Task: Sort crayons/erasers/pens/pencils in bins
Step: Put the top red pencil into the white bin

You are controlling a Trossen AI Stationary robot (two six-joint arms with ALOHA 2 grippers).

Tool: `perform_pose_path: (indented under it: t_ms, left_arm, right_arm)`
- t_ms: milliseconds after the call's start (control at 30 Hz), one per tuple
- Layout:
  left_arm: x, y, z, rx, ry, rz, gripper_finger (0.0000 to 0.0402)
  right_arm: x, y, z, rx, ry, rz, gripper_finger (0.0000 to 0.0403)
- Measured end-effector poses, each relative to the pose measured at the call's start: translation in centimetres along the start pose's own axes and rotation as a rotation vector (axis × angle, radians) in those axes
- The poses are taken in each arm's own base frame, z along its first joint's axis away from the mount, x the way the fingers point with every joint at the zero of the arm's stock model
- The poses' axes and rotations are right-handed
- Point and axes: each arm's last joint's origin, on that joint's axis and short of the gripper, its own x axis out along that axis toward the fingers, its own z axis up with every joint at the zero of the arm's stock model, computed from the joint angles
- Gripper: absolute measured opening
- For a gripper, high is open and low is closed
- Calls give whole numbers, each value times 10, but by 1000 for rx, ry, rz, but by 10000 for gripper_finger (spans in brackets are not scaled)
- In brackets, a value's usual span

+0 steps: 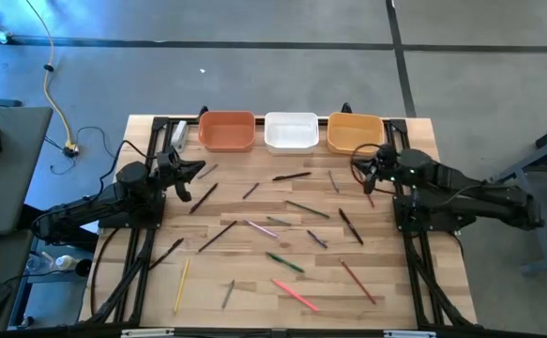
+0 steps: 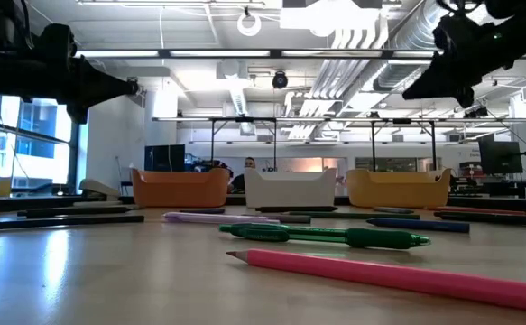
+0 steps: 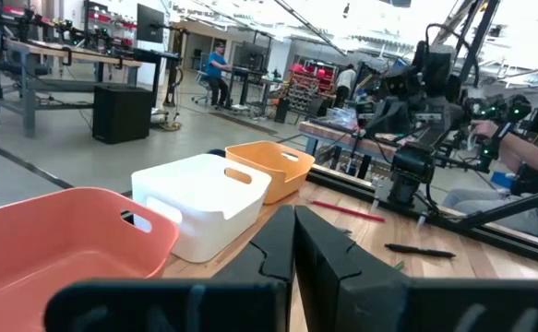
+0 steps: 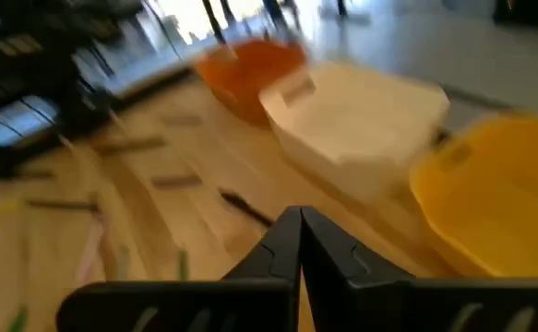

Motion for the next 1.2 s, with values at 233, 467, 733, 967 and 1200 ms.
perform_pose_path:
  t_ms: [233,467,733,967,1200]
  left_arm:
    - [0,0,0,1,0,0,0]
    - [0,0,0,1,0,0,0]
    - [0,0,0,1,-1,0,0]
    - [0,0,0,0,0,0,0]
    - [0,0,0,0,0,0,0]
  right_arm:
    - [14,2,0,43,290,-154,0]
    - [26,-4,-23,141,557,-326,0]
    - [38,-10,-41,189,692,-426,0]
    - [48,-20,-58,271,719,-435,0]
    - [55,-27,-61,298,747,-510,53]
